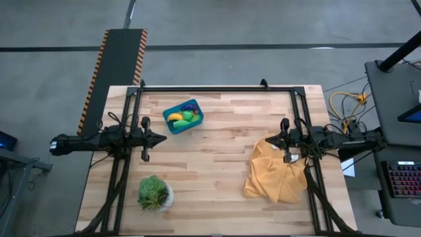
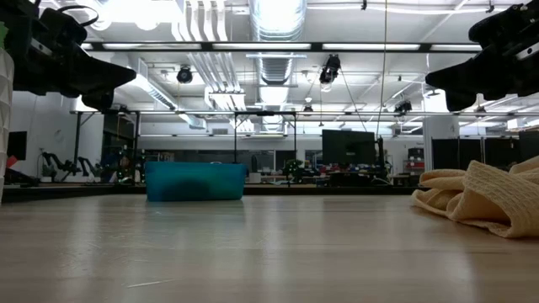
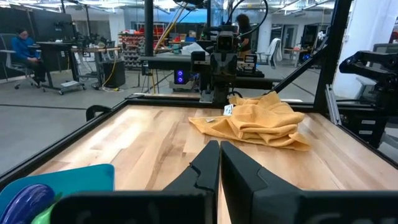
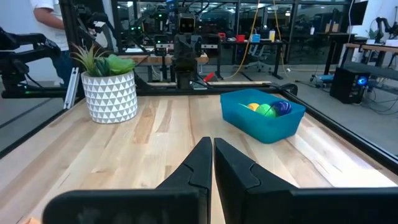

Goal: Pick and placing Produce into tupperware
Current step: Return to Home Position

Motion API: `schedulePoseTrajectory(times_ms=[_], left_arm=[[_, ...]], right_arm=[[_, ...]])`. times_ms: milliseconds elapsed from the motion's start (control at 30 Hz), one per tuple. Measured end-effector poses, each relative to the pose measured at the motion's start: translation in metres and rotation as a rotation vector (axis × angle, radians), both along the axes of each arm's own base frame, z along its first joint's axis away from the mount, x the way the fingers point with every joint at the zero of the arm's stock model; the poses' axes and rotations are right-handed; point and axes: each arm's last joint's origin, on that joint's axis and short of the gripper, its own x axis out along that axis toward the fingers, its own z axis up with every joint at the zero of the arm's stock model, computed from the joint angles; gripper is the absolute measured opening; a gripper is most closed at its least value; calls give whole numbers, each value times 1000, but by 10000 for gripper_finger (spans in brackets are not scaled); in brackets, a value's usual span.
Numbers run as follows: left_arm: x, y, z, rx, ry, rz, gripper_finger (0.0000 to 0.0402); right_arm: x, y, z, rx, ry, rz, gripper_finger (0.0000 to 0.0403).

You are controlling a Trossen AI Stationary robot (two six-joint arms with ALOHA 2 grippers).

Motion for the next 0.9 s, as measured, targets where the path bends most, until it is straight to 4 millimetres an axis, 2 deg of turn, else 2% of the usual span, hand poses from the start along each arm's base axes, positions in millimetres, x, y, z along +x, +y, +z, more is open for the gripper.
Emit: schedulePoseTrajectory(times_ms=[167,333,433,900], left_arm=[[0,0,0,20,-1,1,0],[0,1,3,445,16,29,0],[0,1,3,566,30,28,0],[1,1,3,584,32,28,0]], right_arm=[[0,0,0,78,-3,-2,9],[0,0,0,80,-3,-2,9],[0,0,0,71,-3,-2,9],[0,0,0,71,-3,-2,9]])
